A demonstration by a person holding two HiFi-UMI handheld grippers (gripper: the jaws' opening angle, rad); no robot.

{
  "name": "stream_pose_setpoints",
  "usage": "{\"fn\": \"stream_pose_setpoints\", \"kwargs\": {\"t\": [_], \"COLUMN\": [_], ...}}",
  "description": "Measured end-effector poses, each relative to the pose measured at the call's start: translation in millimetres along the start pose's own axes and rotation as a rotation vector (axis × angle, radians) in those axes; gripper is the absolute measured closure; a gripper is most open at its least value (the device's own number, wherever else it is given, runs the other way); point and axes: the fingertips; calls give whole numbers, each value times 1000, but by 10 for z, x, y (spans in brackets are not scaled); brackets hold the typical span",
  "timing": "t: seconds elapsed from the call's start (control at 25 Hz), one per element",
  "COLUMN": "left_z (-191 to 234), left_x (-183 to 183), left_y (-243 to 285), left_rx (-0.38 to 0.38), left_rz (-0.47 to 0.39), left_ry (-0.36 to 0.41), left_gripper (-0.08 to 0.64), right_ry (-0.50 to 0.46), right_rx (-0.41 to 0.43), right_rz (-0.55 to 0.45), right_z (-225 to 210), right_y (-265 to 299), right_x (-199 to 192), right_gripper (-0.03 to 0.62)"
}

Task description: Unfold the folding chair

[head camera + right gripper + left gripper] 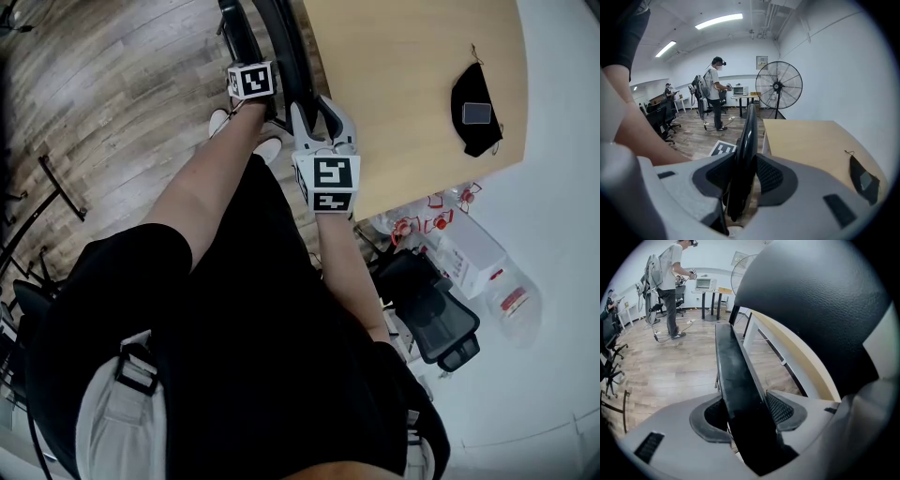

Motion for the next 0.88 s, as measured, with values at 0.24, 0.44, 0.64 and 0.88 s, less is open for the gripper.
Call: {"fn": "stream_pose_setpoints", "kwargs": {"t": [0.24,0.44,0.64,0.88], "left_z": [111,215,317,417], "left_x": [7,-45,20,-57], "left_y": [-27,-80,-125,-229], "left_rx": [-23,-26,-16,-29], "left_rz": [-38,-42,-84,-78], "left_ry": [11,-2,20,3], "left_gripper": [331,334,334,333], "right_ry": [-6,-8,-5,-17], "right_rx": [0,13,26,74], "right_rz": [-11,-20,-36,-67], "right_z": [-33,-23,-71,31], "right_y": [24,12,8,-1], "right_x": [1,-24,-26,-35], "right_gripper": [448,448,446,445]}}
Point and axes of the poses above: the fingertips, and each gripper's own axes: y forward along the fingers, z to its left, x out of its top, and after that the axes turned 3 degrees about y, right-handed
